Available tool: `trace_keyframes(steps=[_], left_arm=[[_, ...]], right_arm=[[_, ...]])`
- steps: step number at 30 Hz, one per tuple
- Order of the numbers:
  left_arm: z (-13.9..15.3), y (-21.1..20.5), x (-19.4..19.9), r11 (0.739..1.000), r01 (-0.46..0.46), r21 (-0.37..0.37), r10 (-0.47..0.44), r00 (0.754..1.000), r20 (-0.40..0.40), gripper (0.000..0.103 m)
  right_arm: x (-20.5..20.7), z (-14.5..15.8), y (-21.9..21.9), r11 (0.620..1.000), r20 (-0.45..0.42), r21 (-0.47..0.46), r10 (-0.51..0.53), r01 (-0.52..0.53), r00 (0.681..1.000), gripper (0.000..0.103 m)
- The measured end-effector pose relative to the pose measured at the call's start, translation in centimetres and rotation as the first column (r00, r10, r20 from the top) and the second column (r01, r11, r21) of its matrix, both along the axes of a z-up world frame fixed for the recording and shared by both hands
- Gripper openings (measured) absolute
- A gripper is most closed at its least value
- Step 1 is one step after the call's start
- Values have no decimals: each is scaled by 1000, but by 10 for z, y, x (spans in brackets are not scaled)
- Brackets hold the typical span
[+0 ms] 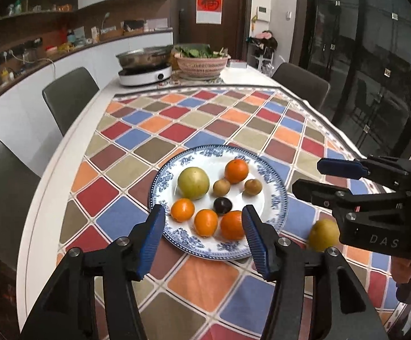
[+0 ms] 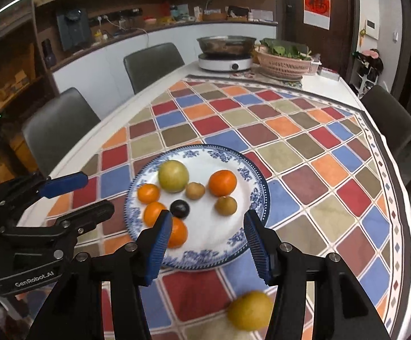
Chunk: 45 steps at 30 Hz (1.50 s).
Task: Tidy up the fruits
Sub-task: 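Lift both open grippers away from the plate toward the pomelo and plum, then grasp the dark plum with the right gripper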
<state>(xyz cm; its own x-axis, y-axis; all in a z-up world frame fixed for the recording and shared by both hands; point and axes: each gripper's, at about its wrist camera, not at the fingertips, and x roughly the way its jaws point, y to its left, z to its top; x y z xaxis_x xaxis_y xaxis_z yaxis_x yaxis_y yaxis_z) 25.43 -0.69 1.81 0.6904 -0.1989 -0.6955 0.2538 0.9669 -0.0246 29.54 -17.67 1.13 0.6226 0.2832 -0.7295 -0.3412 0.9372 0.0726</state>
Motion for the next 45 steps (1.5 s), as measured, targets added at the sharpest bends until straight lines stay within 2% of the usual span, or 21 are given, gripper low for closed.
trace_keyframes(steps=[9,18,28,45], left_arm=[[15,-12,-49,1000,10,-25,-9,999,43,59],[3,-26,-84,999,17,-45,-17,1000,1,59],[-24,-42,-107,999,51,-12,-52,996,-73,59],[-67,-60,-107,994,105,40,-95,978,-188,59]], right_arm=[[-51,16,-14,1000,41,23,-1,0,999,53],[-89,7,-32,1000,24,15,-27,26,999,53],[-122,-16,-43,999,-15,-14,-29,29,999,53],[-136,-74,-54,999,-179,-28,-43,39,983,53]])
